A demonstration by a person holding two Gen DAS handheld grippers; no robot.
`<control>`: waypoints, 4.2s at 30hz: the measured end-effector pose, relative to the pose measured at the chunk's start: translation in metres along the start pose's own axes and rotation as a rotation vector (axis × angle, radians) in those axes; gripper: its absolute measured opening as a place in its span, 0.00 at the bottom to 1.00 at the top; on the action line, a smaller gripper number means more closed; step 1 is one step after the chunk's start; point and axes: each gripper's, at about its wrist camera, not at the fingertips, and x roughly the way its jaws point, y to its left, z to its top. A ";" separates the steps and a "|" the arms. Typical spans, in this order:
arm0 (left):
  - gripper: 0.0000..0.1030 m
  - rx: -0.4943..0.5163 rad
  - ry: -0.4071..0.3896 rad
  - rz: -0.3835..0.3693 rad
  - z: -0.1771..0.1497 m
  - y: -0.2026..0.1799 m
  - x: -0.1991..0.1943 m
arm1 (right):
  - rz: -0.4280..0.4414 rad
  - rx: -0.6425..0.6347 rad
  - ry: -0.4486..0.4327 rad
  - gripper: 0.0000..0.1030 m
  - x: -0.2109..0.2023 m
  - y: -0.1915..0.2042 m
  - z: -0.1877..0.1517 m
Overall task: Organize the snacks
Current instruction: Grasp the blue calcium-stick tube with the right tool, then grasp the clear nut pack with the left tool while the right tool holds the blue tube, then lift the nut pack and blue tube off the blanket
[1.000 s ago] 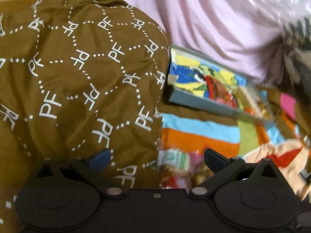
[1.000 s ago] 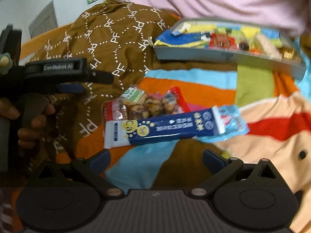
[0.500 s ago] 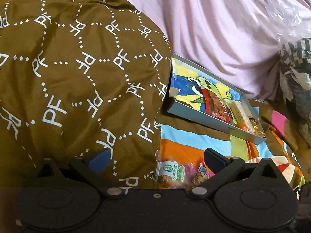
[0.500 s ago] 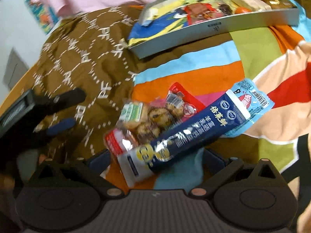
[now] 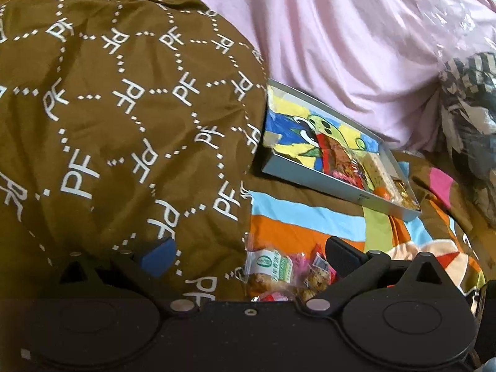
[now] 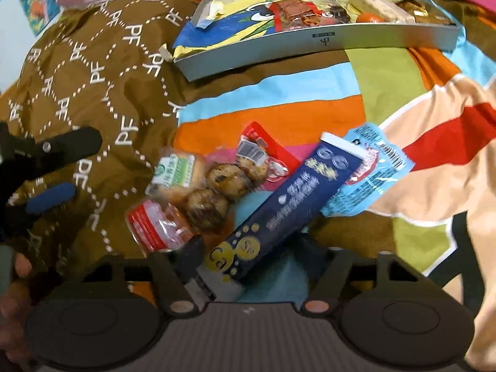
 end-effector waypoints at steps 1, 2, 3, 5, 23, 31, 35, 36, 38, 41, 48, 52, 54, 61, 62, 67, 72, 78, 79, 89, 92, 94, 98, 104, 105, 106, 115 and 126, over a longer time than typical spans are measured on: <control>0.99 0.010 0.004 -0.004 -0.001 -0.001 0.001 | 0.005 -0.006 0.001 0.52 -0.001 -0.002 0.000; 0.99 0.019 0.010 -0.008 -0.001 -0.003 0.001 | 0.009 -0.012 0.003 0.50 -0.002 -0.005 0.000; 0.99 0.029 0.016 -0.014 -0.002 -0.004 0.001 | 0.015 -0.019 0.007 0.47 -0.003 -0.007 0.000; 0.99 0.050 0.027 -0.026 -0.005 -0.007 0.002 | 0.026 -0.051 0.013 0.43 -0.006 -0.010 0.000; 0.99 0.278 0.136 -0.044 -0.028 -0.046 0.028 | 0.065 -0.455 0.015 0.26 -0.054 -0.047 -0.008; 0.92 0.301 0.191 -0.031 -0.030 -0.051 0.046 | 0.063 -0.580 -0.089 0.26 -0.054 -0.050 -0.016; 0.86 0.307 0.184 -0.047 -0.033 -0.059 0.043 | 0.036 -0.672 -0.123 0.26 -0.055 -0.041 -0.023; 0.85 0.322 0.175 -0.042 -0.034 -0.063 0.042 | 0.031 -0.684 -0.127 0.26 -0.056 -0.040 -0.024; 0.81 0.345 0.167 -0.047 -0.037 -0.070 0.039 | 0.028 -0.691 -0.132 0.26 -0.057 -0.038 -0.026; 0.79 0.381 0.152 -0.060 -0.040 -0.082 0.032 | 0.024 -0.699 -0.140 0.26 -0.059 -0.038 -0.028; 0.78 0.385 0.149 -0.118 -0.044 -0.097 0.023 | 0.005 -0.714 -0.153 0.26 -0.064 -0.041 -0.026; 0.76 0.373 0.171 -0.130 -0.045 -0.098 0.025 | 0.014 -0.733 -0.144 0.26 -0.069 -0.045 -0.024; 0.76 0.391 0.175 -0.120 -0.048 -0.100 0.026 | 0.026 -0.733 -0.136 0.25 -0.071 -0.048 -0.023; 0.72 0.395 0.205 -0.119 -0.052 -0.096 0.037 | 0.027 -0.755 -0.099 0.23 -0.069 -0.051 -0.024; 0.72 0.402 0.206 -0.110 -0.053 -0.097 0.039 | 0.025 -0.755 -0.098 0.23 -0.068 -0.050 -0.024; 0.70 0.412 0.211 -0.079 -0.053 -0.097 0.050 | 0.007 -0.736 -0.106 0.23 -0.062 -0.049 -0.025; 0.70 0.434 0.221 -0.066 -0.057 -0.097 0.059 | 0.023 -0.686 -0.103 0.24 -0.057 -0.048 -0.023; 0.69 0.439 0.234 -0.059 -0.060 -0.095 0.065 | 0.034 -0.633 -0.093 0.29 -0.053 -0.050 -0.021; 0.68 0.435 0.233 -0.057 -0.060 -0.095 0.066 | 0.033 -0.620 -0.093 0.29 -0.053 -0.051 -0.020; 0.40 0.445 0.254 -0.024 -0.066 -0.097 0.071 | 0.043 -0.531 -0.097 0.28 -0.045 -0.053 -0.016; 0.38 0.454 0.252 -0.022 -0.067 -0.097 0.070 | 0.044 -0.532 -0.097 0.26 -0.045 -0.051 -0.017; 0.36 0.450 0.251 -0.023 -0.067 -0.097 0.070 | 0.041 -0.531 -0.097 0.25 -0.044 -0.051 -0.018; 0.30 0.448 0.250 -0.024 -0.069 -0.099 0.071 | 0.018 -0.538 -0.103 0.19 -0.042 -0.047 -0.019; 0.22 0.470 0.255 -0.032 -0.073 -0.107 0.070 | -0.075 -0.670 -0.160 0.17 -0.043 -0.034 -0.033; 0.22 0.471 0.254 -0.028 -0.073 -0.108 0.069 | -0.091 -0.698 -0.170 0.16 -0.043 -0.031 -0.036; 0.22 0.466 0.254 -0.025 -0.073 -0.108 0.069 | -0.105 -0.724 -0.178 0.16 -0.042 -0.029 -0.038; 0.20 0.395 0.229 -0.015 -0.073 -0.109 0.061 | -0.226 -0.872 -0.257 0.12 -0.042 -0.019 -0.052; 0.20 0.374 0.179 -0.005 -0.073 -0.112 0.052 | -0.273 -0.918 -0.330 0.10 -0.048 -0.019 -0.055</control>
